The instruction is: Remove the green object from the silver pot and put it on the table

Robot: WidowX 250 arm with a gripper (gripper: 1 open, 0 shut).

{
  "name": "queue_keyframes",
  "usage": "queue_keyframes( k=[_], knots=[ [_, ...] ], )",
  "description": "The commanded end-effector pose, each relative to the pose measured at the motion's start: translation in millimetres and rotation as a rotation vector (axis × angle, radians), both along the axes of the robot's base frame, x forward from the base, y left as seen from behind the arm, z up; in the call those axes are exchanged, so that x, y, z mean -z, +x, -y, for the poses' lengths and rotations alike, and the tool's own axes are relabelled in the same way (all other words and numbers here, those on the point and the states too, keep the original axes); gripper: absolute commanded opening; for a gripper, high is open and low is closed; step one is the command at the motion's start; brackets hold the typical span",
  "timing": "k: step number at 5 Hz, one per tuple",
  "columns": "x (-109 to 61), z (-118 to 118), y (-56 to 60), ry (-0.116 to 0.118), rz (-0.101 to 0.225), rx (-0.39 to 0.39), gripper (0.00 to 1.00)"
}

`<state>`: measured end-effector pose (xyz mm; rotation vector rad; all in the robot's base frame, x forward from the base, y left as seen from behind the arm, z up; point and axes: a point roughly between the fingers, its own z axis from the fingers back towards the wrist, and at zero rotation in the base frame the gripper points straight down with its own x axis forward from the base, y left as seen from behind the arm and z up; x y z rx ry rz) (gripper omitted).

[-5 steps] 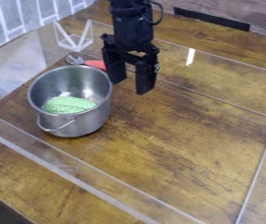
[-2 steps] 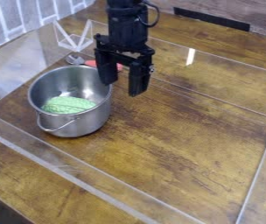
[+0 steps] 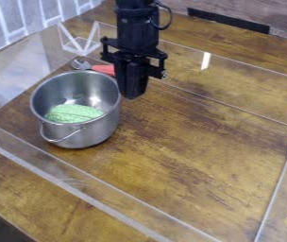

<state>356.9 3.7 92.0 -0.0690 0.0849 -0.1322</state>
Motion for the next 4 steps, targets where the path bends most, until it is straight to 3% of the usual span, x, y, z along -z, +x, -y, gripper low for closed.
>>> queue_keyframes(
  k=[1, 2, 4],
  knots=[
    [-23.4, 5, 3.8, 0.002, 0.055, -0.028, 0.0],
    [-17.5, 3, -5.5, 0.003, 0.04, -0.076, 1.0],
    [-50.2, -31, -34.2, 0.01, 0.076, -0.202, 1.0]
  ],
)
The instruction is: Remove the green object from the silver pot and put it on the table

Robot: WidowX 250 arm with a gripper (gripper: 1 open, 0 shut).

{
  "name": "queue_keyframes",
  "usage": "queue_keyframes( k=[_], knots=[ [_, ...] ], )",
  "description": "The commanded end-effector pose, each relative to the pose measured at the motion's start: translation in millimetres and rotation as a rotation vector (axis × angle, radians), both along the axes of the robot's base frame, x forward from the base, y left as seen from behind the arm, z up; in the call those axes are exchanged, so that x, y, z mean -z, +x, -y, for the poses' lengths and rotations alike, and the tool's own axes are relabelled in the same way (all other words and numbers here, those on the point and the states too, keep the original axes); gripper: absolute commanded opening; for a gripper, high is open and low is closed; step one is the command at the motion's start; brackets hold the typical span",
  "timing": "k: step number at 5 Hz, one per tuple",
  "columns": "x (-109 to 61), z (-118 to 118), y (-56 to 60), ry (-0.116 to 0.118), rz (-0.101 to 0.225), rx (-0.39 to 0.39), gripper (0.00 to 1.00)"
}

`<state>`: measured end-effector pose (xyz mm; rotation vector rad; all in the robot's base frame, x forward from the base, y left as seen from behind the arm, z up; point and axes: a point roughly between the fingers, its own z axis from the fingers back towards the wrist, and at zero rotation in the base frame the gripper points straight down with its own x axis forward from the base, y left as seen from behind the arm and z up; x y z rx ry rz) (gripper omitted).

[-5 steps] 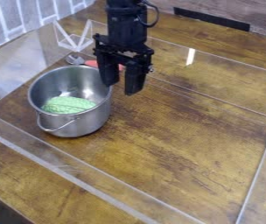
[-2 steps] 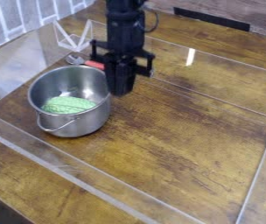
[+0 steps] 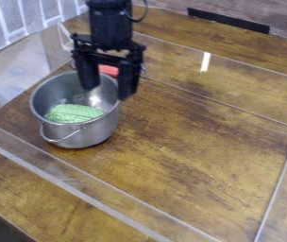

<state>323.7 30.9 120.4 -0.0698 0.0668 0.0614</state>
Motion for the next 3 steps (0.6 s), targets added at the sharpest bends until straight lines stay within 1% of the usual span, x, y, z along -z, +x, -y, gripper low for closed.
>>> queue_keyframes(
  k=[1, 2, 3],
  knots=[
    [-15.9, -27, -8.2, 0.033, 0.081, -0.032, 1.0],
    [-2.8, -43, -5.6, 0.049, 0.1, -0.034, 1.0],
    [14.7, -50, -1.6, 0.052, 0.092, -0.029, 1.0]
  ],
)
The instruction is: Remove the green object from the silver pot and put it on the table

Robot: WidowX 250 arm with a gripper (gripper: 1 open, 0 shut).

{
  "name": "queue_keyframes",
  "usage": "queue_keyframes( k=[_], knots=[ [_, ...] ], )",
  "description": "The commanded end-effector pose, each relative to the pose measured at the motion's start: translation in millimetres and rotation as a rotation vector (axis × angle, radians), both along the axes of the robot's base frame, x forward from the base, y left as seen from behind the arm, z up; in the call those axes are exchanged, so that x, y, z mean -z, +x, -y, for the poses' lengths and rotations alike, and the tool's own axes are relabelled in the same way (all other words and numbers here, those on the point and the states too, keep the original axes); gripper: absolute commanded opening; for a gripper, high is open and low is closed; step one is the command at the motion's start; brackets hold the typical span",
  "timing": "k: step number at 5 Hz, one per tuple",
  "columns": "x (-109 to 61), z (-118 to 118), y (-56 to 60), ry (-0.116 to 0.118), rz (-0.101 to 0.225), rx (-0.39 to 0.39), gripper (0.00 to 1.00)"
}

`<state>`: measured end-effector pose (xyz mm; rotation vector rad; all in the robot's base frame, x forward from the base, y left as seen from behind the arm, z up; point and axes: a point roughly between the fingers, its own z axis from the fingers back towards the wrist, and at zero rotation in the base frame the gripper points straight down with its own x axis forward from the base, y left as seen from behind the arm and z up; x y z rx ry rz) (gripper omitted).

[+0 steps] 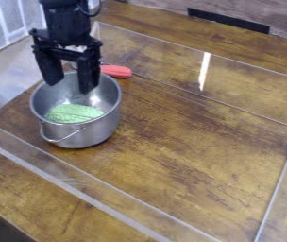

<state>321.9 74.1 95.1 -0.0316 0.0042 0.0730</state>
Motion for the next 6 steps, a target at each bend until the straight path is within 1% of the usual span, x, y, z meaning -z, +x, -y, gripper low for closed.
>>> queue_keyframes(
  k=[1, 2, 3, 4, 5, 6],
  knots=[
    [8.0, -12, 4.9, 0.011, 0.031, -0.016, 1.0],
    [25.7, -17, 8.2, 0.009, 0.035, -0.04, 1.0],
    [42.3, -16, 11.4, 0.009, 0.04, -0.076, 1.0],
    [54.1, -14, 14.7, 0.011, 0.038, -0.087, 0.0],
    [56.9, -17, 11.4, 0.014, 0.029, -0.174, 1.0],
    [58.0, -20, 6.8, 0.014, 0.025, -0.257, 0.0]
  ],
)
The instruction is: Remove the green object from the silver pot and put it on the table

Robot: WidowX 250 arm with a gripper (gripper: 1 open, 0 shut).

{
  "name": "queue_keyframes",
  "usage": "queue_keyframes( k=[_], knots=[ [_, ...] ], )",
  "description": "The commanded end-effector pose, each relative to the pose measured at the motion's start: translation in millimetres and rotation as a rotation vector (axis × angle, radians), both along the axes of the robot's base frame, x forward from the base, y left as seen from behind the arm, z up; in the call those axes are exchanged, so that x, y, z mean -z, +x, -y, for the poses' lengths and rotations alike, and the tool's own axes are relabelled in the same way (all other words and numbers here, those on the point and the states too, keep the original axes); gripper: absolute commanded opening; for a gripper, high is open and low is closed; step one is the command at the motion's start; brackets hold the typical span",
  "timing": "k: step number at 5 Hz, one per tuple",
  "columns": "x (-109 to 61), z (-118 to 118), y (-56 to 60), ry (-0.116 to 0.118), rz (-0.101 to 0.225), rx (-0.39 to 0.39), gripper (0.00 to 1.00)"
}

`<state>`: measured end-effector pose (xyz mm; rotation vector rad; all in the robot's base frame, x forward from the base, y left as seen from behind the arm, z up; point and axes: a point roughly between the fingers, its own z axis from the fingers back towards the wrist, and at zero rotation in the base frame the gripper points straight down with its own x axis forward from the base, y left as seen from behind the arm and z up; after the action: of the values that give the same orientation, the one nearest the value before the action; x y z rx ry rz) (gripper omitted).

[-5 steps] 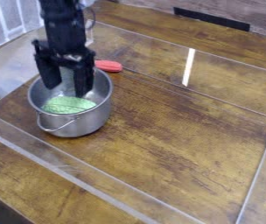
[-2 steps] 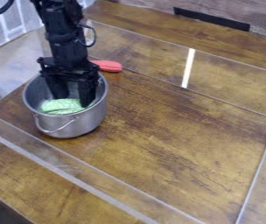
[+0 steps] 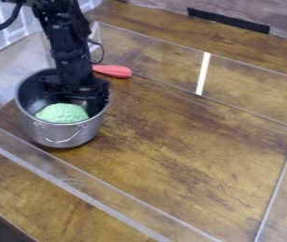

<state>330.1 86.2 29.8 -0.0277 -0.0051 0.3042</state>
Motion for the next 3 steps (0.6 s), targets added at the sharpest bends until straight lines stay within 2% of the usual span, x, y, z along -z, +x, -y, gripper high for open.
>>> queue_keyframes(
  k=[1, 3],
  knots=[
    [-5.1, -6.4, -2.1, 0.007, 0.015, -0.02, 0.0],
    [-7.7, -0.7, -3.0, -0.001, 0.009, -0.035, 0.0]
  ],
)
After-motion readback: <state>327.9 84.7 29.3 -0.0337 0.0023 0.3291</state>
